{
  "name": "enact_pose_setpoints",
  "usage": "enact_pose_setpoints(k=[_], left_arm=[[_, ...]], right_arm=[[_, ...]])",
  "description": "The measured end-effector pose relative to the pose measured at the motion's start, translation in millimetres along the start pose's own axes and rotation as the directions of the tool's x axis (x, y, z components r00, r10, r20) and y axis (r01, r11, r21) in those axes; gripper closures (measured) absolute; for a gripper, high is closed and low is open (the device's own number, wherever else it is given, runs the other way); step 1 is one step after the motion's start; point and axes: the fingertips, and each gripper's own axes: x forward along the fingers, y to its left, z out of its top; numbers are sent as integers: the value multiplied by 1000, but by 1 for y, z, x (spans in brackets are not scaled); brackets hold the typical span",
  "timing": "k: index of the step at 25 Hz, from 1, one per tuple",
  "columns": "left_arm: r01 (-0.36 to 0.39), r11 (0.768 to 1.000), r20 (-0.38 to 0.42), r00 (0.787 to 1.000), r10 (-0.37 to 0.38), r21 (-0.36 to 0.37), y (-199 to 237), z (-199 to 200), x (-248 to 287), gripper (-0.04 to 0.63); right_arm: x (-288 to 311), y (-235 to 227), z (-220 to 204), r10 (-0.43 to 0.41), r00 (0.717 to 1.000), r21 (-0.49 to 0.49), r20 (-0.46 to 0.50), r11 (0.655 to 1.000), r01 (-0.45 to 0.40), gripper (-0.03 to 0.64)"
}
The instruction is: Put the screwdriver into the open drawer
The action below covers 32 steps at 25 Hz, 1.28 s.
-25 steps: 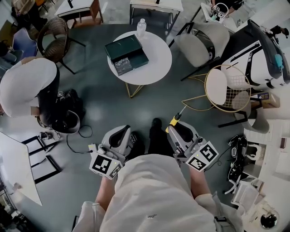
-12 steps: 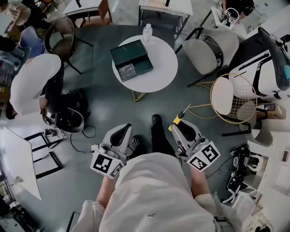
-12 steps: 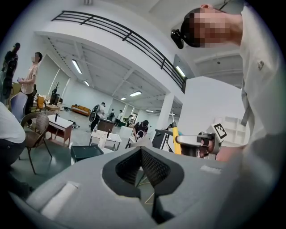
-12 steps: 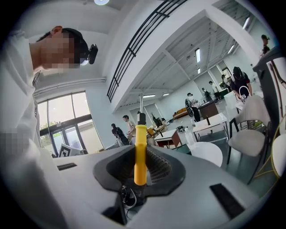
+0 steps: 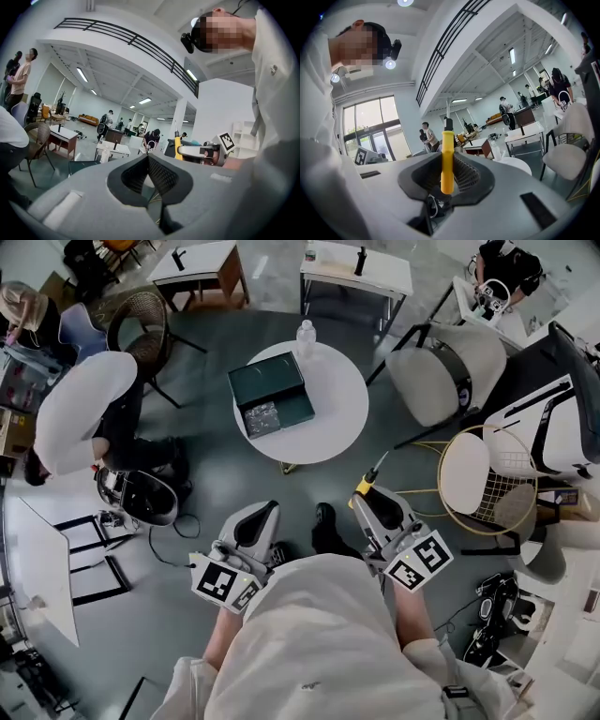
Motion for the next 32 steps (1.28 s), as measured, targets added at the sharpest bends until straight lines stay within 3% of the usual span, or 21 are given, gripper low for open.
enact_pose_setpoints(k=[13,21,26,32], left_arm=[[-142,989,-1,990,142,-44,-19,-10,59,584],[-196,979,-35,980,194,-62,-14,-15,60,584],[-234,968,-37,972,231,-95,16,-18,53,584],[-200,977,-29,980,198,-79,52,-5,66,584]], right_arm=[[23,-59,5,174,981,58,-88,984,-169,538],[48,-56,-7,251,957,109,-144,965,-237,540],[67,-58,-13,241,955,104,-175,969,-226,540],[88,-66,3,195,965,75,-176,980,-185,540]])
